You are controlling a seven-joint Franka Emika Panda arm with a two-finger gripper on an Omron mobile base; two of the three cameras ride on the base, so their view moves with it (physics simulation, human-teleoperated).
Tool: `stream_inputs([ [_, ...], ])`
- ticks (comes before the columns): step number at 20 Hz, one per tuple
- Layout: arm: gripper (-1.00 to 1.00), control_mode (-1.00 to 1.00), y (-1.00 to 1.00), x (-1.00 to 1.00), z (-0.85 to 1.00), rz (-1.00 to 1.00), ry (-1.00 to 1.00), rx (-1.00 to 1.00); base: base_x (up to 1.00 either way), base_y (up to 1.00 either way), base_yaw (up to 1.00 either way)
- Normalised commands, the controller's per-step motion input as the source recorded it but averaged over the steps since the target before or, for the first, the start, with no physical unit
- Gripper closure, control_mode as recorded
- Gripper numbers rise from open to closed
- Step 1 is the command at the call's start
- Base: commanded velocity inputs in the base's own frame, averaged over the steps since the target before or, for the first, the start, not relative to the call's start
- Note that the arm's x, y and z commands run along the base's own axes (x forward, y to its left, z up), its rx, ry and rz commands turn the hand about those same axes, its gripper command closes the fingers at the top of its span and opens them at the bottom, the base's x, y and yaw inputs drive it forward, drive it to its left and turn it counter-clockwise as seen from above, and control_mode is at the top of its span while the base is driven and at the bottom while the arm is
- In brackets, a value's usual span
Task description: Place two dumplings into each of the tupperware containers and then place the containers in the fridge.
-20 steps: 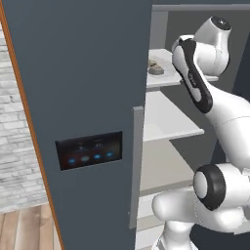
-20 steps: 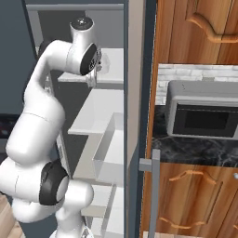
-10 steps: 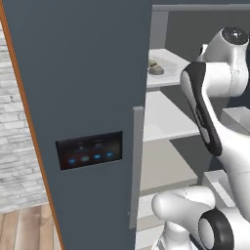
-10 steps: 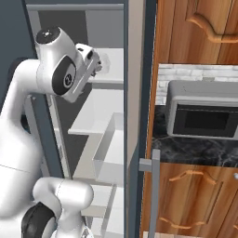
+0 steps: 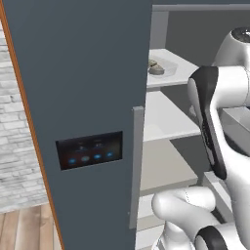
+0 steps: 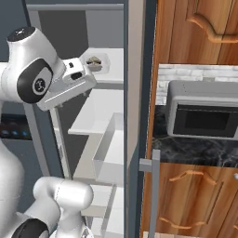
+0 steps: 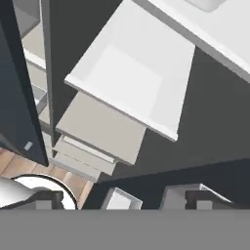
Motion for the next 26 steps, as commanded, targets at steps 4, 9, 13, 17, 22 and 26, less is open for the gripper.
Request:
stream_inputs([
  [4,-1.0,-1.0,0.57,-0.61,-0.33,-0.43,0.0,0.4,0.0,0.0,0.0],
  [9,-1.0,-1.0,0.11,-0.62,-0.54,-0.29,0.0,0.19,0.0,0.0,0.0],
  [13,-1.0,-1.0,0.0,-0.52,-0.39,-0.18,0.0,0.02,0.0,0.0,0.0],
  [17,-1.0,-1.0,0.0,-0.44,-0.12,-0.21,0.0,0.03,0.0,0.0,0.0],
  [22,-1.0,-1.0,-0.07,-0.18,-0.18,-0.03,0.0,0.07,0.0,0.0,0.0],
  [26,-1.0,-1.0,-0.01,0.0,-0.03,0.0,0.06,0.03,0.0,0.0,0.0],
])
